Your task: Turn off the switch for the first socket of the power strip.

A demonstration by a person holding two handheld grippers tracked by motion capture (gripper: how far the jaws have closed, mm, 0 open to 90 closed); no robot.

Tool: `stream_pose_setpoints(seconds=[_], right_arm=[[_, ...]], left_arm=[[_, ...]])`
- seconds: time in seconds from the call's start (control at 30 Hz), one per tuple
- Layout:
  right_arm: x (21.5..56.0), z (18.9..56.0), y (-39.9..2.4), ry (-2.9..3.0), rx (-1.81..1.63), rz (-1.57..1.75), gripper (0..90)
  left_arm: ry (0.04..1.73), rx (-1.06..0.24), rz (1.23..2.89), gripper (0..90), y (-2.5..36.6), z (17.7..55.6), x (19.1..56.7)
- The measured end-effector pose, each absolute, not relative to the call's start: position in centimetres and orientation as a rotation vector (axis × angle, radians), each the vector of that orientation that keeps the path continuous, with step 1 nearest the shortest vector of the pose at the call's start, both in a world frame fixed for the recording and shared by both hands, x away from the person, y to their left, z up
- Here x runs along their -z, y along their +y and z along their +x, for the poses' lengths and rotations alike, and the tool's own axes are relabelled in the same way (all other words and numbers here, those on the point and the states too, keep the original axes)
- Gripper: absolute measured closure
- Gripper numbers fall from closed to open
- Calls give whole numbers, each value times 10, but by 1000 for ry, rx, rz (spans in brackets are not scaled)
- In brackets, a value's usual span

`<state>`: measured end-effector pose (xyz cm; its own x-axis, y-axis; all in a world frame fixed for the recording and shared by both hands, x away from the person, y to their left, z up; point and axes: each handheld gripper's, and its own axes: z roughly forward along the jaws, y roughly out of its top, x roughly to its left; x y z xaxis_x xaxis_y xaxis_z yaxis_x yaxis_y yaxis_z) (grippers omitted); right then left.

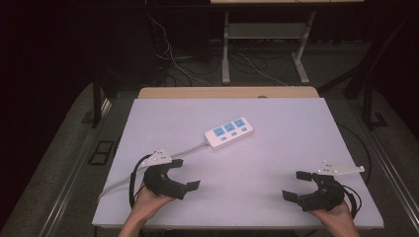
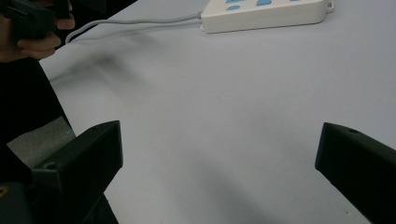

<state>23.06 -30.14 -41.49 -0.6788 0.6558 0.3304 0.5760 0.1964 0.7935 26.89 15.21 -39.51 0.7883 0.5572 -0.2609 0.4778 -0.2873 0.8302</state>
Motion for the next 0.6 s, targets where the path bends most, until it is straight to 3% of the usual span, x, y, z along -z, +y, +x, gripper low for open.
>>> stream_pose_setpoints(seconds=[0.6], right_arm=[[416, 230, -300, 2384, -1495, 1205, 5]], left_arm=[[765, -102, 1984, 0, 143, 292, 378]])
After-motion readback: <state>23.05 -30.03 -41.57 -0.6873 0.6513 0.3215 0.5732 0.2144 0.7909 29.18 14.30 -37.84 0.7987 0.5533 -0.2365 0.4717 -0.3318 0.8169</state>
